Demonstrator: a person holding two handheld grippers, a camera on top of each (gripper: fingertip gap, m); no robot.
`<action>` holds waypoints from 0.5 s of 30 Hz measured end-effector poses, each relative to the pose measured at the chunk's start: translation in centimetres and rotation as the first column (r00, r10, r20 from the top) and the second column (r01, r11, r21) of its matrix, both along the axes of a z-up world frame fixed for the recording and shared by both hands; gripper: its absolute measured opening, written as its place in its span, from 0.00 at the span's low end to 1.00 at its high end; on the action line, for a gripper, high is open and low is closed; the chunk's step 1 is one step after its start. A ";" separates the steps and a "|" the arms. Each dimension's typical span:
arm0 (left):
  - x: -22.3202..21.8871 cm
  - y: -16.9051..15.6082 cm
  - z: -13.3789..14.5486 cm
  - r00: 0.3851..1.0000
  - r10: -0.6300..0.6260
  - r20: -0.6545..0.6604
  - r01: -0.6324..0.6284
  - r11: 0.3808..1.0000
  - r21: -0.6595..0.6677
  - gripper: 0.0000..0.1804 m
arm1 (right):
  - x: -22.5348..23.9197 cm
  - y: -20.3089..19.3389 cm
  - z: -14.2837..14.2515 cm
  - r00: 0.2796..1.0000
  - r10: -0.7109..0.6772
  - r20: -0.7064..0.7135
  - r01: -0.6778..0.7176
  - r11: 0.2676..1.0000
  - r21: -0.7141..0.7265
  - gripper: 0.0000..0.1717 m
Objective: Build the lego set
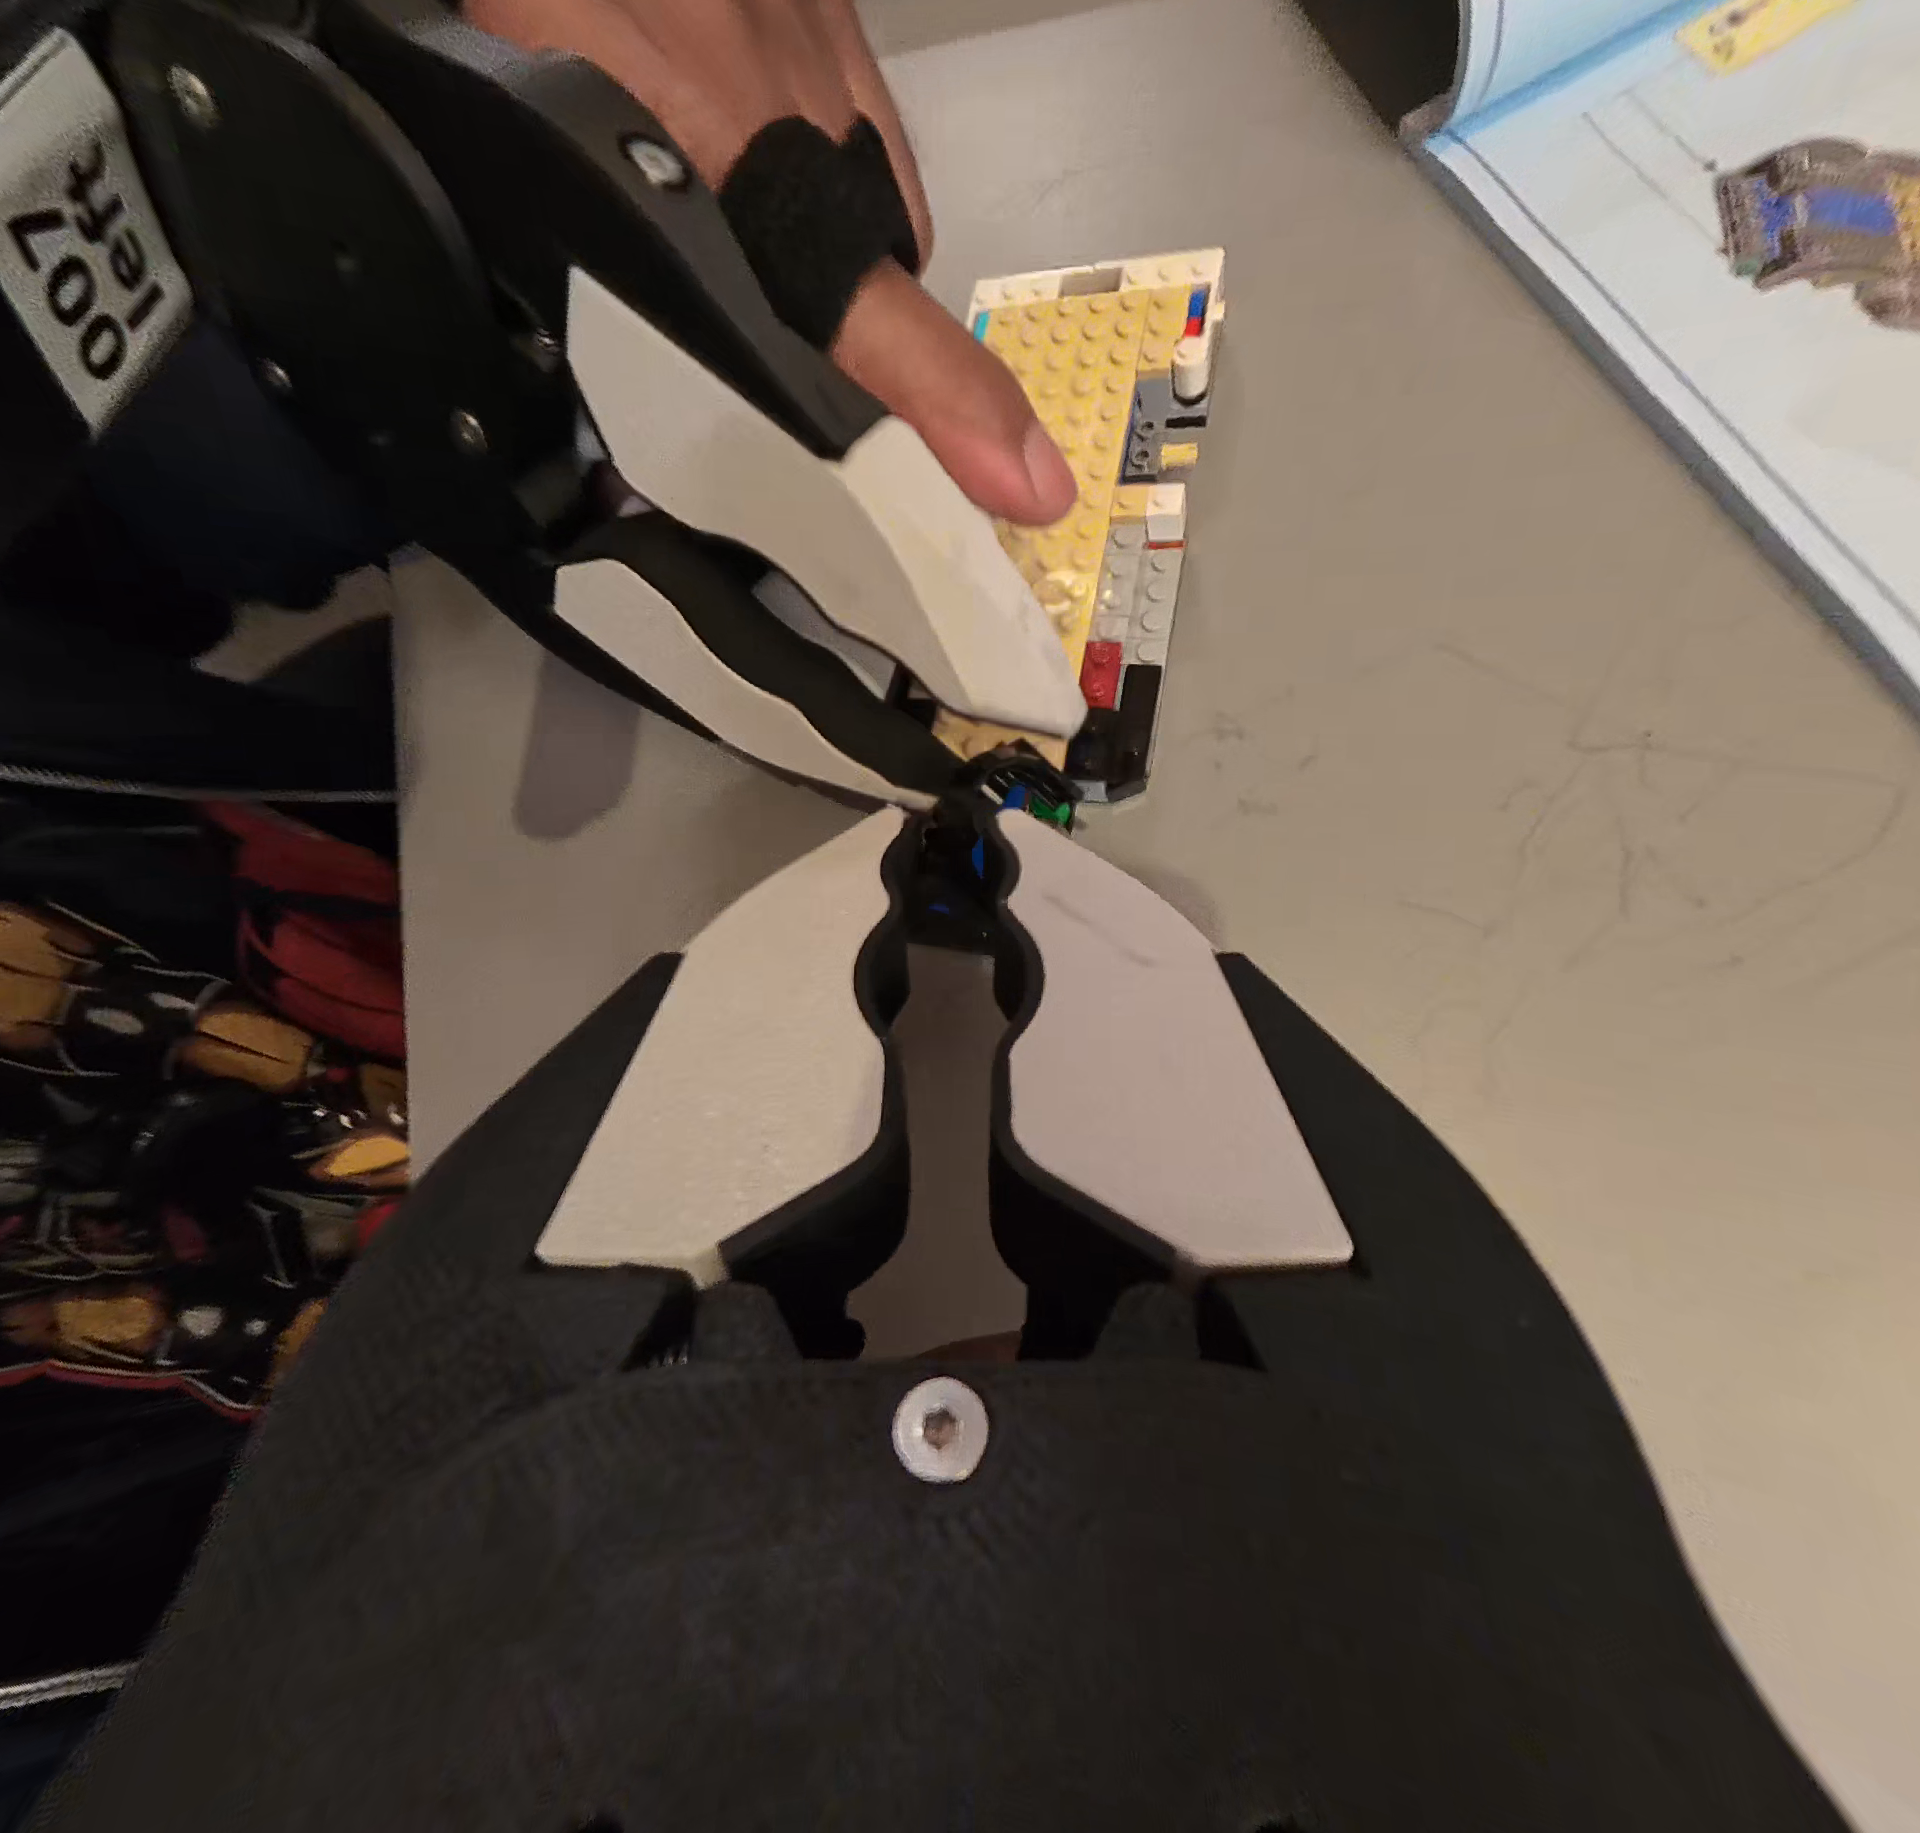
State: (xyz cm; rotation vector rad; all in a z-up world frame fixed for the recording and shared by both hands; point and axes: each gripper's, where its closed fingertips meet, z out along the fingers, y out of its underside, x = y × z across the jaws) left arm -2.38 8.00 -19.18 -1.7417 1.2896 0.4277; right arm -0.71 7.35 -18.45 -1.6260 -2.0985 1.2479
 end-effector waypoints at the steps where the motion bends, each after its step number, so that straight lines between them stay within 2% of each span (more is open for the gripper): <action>1: -0.3 0.0 0.2 1.000 0.015 0.020 -0.015 1.000 0.004 0.16 | -0.1 0.2 -0.1 1.000 -0.015 0.009 0.015 0.999 -0.046 0.06; 4: -1.5 -0.1 0.9 0.992 0.048 0.112 -0.051 0.998 0.025 0.16 | -0.2 0.5 -0.5 0.998 -0.044 0.052 0.053 0.982 -0.183 0.06; 9: -2.7 -0.6 1.5 0.964 0.062 0.260 -0.076 0.996 0.047 0.15 | -0.3 0.0 -0.4 0.995 -0.019 0.098 0.055 0.923 -0.380 0.06; 15: -3.1 -0.6 1.6 0.962 0.069 0.262 -0.088 0.994 0.059 0.15 | -0.8 0.3 -0.8 0.993 -0.039 0.114 0.087 0.885 -0.457 0.06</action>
